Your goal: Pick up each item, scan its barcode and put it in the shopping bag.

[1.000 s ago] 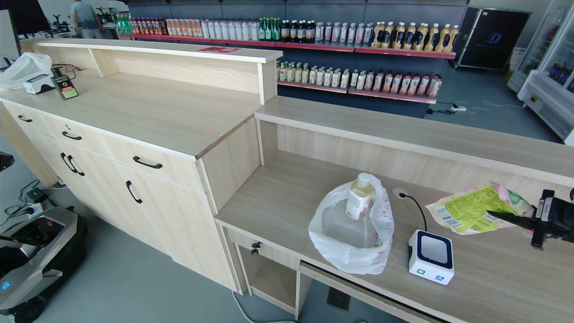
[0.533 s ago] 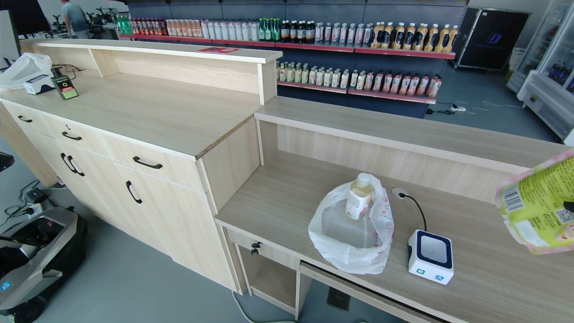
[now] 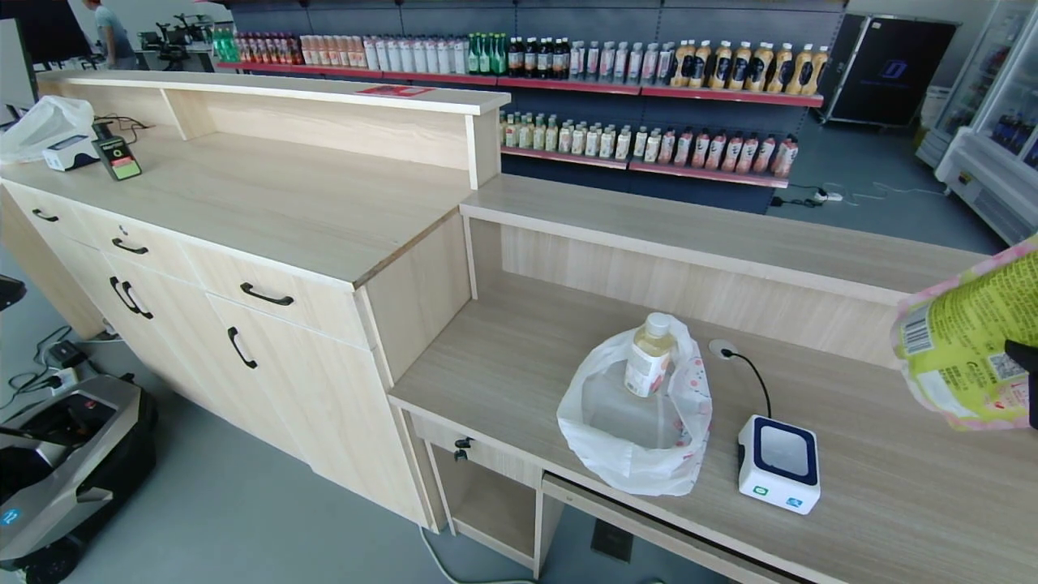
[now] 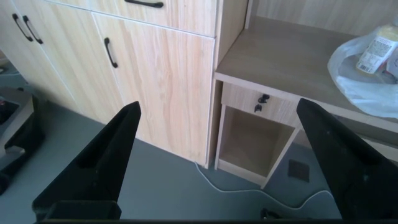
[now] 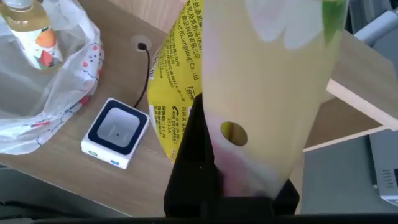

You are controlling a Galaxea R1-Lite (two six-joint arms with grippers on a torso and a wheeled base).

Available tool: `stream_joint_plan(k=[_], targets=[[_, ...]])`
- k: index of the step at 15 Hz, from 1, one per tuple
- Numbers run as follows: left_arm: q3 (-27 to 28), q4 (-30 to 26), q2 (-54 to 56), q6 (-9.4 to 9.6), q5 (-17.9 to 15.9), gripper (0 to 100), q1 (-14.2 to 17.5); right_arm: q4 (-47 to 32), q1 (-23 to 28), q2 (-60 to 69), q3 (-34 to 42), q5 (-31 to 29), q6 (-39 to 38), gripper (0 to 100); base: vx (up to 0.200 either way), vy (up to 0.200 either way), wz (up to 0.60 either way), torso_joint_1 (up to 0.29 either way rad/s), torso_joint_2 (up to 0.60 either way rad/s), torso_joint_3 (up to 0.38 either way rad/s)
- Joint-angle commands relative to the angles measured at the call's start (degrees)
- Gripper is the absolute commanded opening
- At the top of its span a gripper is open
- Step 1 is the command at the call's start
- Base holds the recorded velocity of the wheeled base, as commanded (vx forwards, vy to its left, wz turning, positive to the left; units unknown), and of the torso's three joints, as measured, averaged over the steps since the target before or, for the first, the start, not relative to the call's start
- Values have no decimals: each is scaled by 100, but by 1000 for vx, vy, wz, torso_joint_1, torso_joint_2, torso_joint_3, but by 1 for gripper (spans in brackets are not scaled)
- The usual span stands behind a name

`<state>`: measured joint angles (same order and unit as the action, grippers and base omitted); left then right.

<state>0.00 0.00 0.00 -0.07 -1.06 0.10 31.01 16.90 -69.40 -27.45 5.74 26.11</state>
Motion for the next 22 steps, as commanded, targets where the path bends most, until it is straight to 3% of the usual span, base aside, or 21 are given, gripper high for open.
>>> stream_joint_plan(k=[1, 3, 6, 12, 22], targets=[[0, 0, -9, -1, 1, 100, -1, 318, -934, 111, 249, -214, -80, 0, 0, 0, 600, -2, 2, 2], [0, 0, 0, -1, 1, 100, -1, 362, -1549, 93, 302, -416, -80, 0, 0, 0, 600, 2, -2, 2], [0, 0, 0, -1, 1, 100, -1, 458, -1813, -337, 302, -381, -115, 0, 0, 0, 600, 5, -1, -1], [0, 0, -9, -1, 1, 100, -1, 766, -1268, -2306, 284, -363, -98, 0, 0, 0, 0, 0, 0, 0], [0, 0, 0, -1, 1, 100, -1, 1038, -1233, -3686, 276, -346, -62, 0, 0, 0, 0, 0, 0, 0]])
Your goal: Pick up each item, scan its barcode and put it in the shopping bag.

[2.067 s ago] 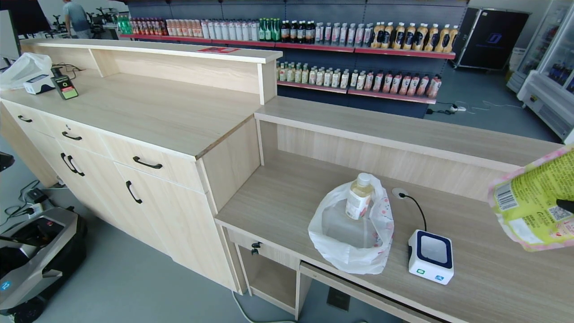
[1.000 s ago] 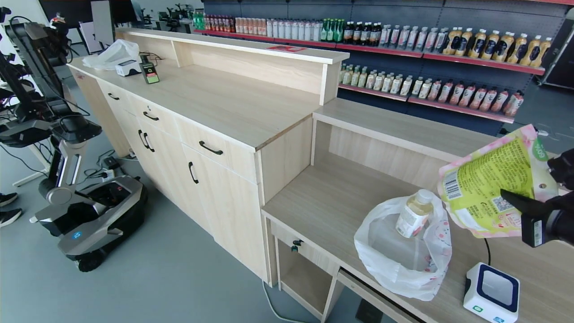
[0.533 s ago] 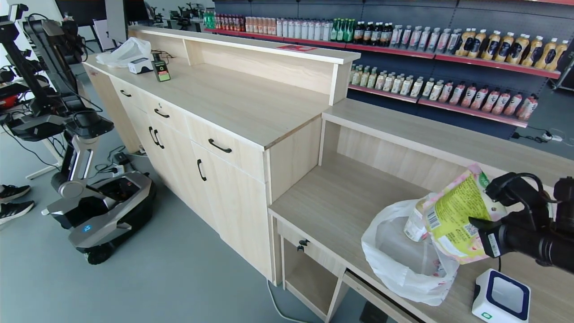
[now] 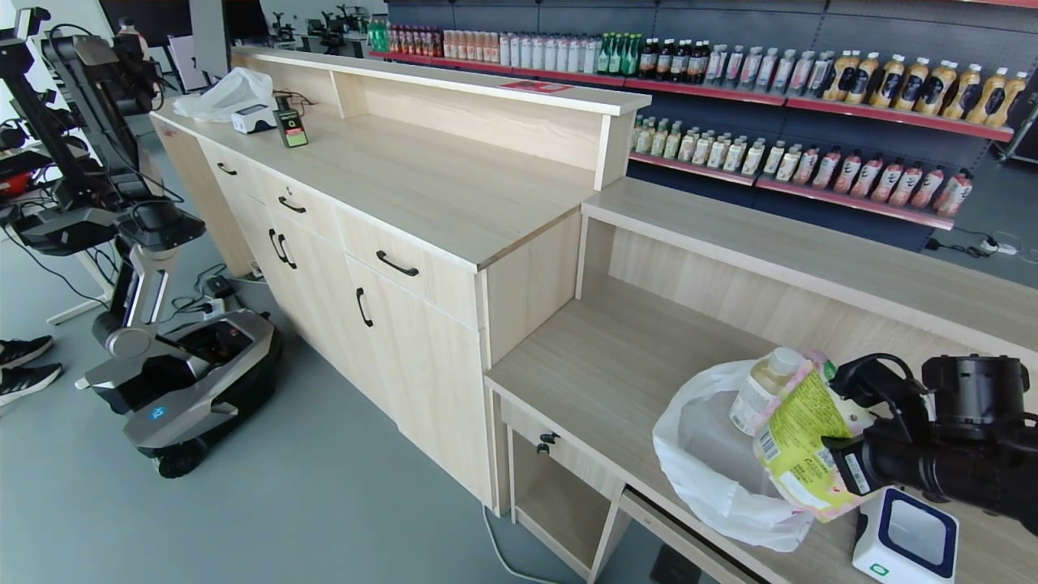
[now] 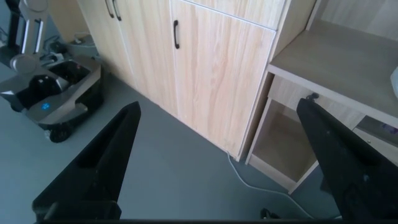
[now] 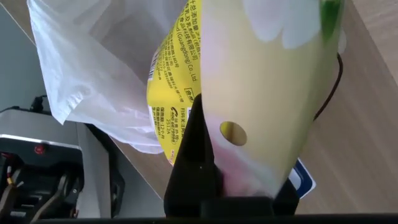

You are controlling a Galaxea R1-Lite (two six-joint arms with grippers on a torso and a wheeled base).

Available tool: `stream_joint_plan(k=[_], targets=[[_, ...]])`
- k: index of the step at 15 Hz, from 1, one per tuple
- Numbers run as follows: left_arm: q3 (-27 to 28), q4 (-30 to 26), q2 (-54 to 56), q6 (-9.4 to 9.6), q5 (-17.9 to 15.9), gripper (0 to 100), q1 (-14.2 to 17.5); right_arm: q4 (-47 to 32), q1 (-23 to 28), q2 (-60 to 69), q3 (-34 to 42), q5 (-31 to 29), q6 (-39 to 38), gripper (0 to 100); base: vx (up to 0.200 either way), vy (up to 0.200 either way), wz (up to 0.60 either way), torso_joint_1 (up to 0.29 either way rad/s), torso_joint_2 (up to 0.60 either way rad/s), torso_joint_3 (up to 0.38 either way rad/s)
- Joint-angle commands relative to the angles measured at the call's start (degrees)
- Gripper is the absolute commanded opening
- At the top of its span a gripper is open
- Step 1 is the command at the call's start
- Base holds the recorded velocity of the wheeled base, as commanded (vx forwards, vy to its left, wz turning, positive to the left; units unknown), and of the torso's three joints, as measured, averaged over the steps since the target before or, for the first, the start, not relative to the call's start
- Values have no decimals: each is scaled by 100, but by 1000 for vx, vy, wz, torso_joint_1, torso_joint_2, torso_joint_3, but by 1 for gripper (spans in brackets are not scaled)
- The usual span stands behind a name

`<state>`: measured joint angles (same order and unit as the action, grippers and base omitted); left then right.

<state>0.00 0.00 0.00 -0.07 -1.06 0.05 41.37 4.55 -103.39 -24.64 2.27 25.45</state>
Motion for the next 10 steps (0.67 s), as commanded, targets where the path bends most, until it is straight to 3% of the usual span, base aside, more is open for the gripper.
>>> stream_joint_plan(k=[1, 6, 10], targets=[[0, 0, 0, -1, 1, 100, 4, 11, 2, -366, -15, 2, 3, 0, 0, 0, 0, 0, 0, 0], [0, 0, -9, -1, 1, 100, 4, 239, -24, -612, -120, 63, -14, 0, 0, 0, 0, 0, 0, 0], [0, 0, -9, -1, 1, 100, 4, 881, -86, -973, -270, 969, 30, 0, 0, 0, 0, 0, 0, 0]])
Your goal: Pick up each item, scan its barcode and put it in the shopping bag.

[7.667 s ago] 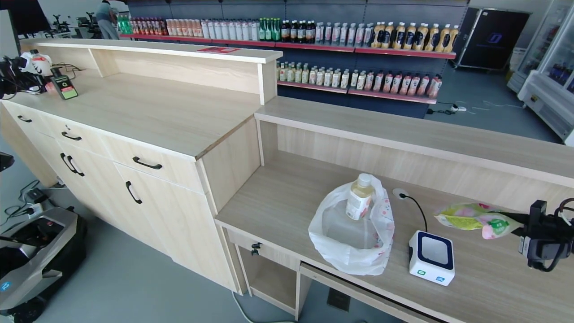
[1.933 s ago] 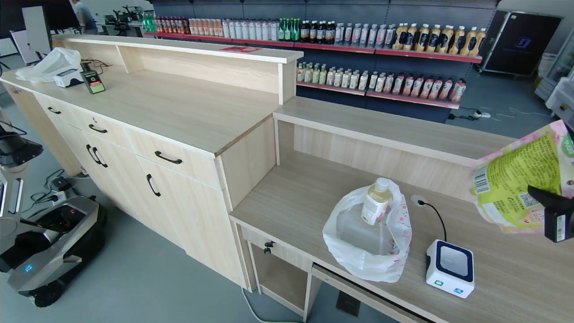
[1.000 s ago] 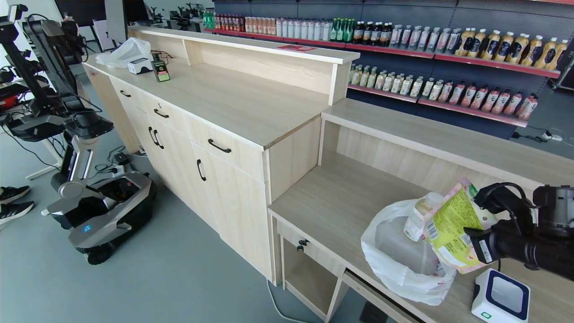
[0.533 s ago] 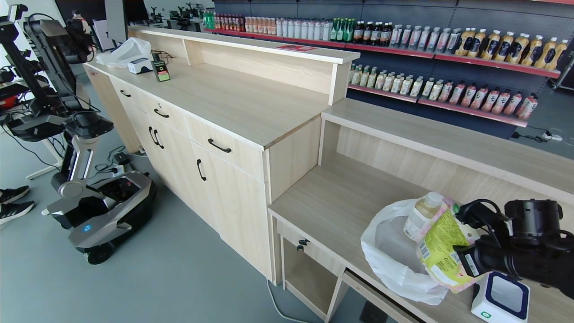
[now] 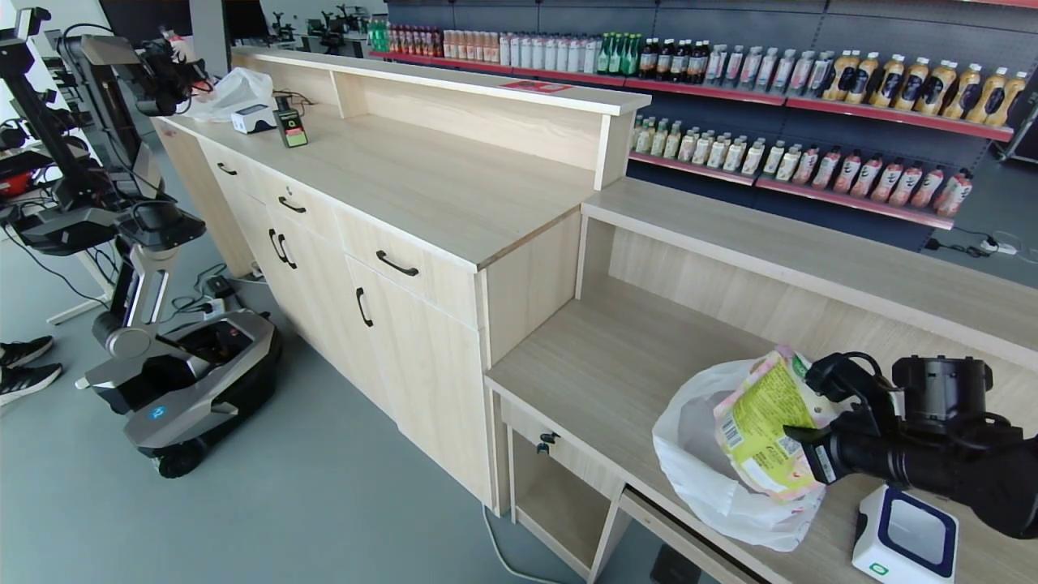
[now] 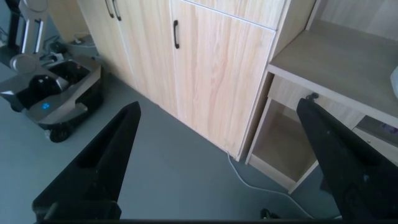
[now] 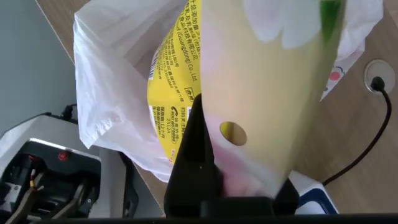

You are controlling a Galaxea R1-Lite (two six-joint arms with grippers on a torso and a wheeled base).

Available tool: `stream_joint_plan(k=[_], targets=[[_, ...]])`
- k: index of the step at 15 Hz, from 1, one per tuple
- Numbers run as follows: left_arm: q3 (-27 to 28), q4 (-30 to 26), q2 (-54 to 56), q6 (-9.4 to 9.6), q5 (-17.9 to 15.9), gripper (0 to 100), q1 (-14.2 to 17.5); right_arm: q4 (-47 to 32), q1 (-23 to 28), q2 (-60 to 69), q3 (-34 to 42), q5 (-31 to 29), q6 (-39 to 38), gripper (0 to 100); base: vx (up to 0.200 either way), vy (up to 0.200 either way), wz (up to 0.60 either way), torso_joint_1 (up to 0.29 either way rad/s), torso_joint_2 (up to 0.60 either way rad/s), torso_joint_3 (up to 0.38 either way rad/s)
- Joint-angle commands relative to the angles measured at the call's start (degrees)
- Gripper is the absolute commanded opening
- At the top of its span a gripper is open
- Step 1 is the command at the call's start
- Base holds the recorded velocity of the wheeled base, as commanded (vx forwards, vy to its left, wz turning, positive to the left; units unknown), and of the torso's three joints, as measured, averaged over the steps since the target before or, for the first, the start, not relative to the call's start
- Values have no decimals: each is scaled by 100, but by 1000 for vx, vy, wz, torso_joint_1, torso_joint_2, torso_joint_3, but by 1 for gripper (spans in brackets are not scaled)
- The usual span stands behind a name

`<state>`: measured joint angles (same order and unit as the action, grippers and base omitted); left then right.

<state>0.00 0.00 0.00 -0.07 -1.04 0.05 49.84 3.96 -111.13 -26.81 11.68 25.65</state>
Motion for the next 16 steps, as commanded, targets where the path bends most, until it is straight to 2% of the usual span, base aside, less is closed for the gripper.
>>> stream_joint_plan(k=[1, 5, 16], targets=[[0, 0, -9, -1, -2, 100, 4, 123, -36, -313, -105, 36, 116, 0, 0, 0, 0, 0, 0, 0], [0, 0, 0, -1, -2, 100, 4, 685, -27, -796, -158, 54, 344, 0, 0, 0, 0, 0, 0, 0], [0, 0, 0, -1, -2, 100, 4, 800, 26, -1086, -123, 54, 485, 0, 0, 0, 0, 0, 0, 0]])
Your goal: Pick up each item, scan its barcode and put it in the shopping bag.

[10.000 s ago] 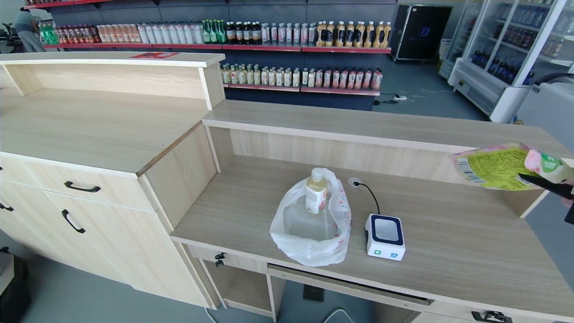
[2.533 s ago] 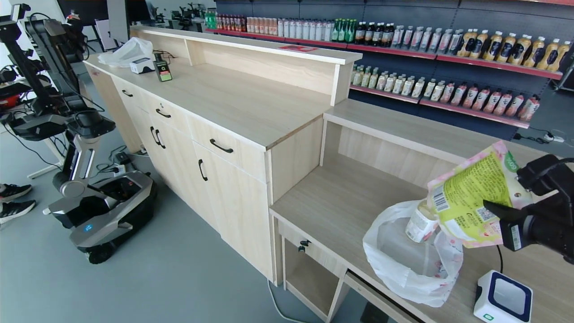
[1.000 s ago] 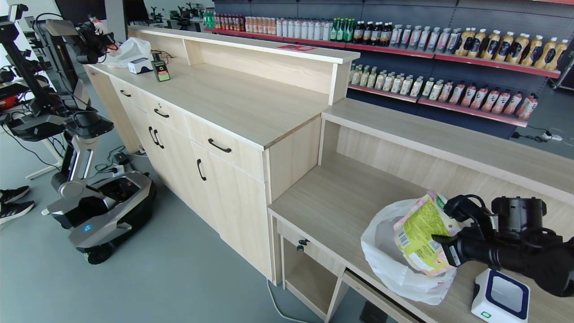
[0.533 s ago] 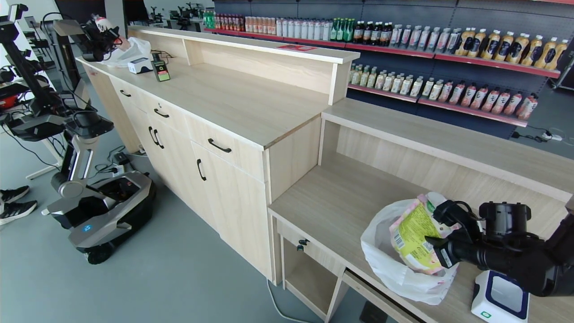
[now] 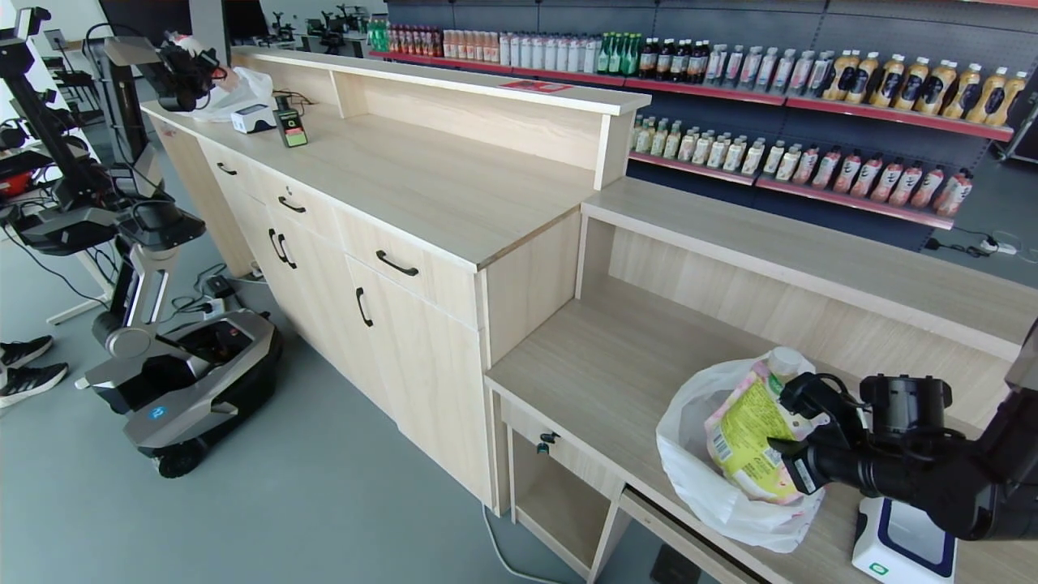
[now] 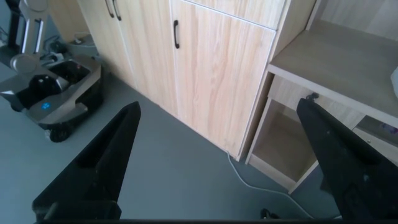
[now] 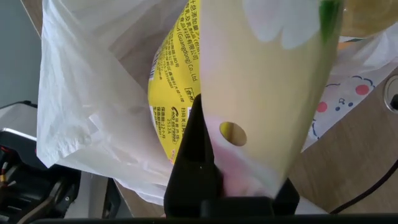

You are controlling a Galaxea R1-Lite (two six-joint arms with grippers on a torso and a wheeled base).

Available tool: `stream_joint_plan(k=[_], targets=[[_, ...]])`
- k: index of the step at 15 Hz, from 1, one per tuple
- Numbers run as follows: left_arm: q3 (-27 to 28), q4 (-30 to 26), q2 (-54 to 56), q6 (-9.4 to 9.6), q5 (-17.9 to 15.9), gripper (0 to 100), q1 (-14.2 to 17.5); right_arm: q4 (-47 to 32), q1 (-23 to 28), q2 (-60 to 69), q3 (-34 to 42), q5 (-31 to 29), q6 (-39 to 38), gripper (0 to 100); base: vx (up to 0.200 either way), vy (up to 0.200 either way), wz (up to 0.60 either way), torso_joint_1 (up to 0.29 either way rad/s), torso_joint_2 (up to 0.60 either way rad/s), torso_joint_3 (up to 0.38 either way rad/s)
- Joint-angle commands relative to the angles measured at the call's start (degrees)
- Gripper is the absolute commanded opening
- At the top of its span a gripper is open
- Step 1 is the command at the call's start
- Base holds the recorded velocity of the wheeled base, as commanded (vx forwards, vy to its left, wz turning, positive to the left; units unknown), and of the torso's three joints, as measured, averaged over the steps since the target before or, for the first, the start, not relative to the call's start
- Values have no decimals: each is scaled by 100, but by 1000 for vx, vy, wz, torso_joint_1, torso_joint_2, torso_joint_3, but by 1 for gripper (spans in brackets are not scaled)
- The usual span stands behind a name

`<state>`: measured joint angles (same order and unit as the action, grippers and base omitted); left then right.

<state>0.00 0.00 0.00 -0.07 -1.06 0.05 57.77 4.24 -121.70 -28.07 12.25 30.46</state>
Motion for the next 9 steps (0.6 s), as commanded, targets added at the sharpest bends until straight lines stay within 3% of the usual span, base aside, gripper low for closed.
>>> stream_joint_plan(k=[1, 6, 7, 9], targets=[[0, 0, 0, -1, 1, 100, 4, 15, -2, -29, 4, 14, 3, 0, 0, 0, 0, 0, 0, 0], [0, 0, -9, -1, 1, 100, 4, 85, 33, -100, -5, 23, 3, 0, 0, 0, 0, 0, 0, 0], [0, 0, 0, -1, 1, 100, 4, 85, 33, -100, -5, 23, 3, 100, 0, 0, 0, 0, 0, 0], [0, 0, -9, -1, 1, 100, 4, 85, 42, -38, -14, 23, -32, 100, 0, 0, 0, 0, 0, 0]])
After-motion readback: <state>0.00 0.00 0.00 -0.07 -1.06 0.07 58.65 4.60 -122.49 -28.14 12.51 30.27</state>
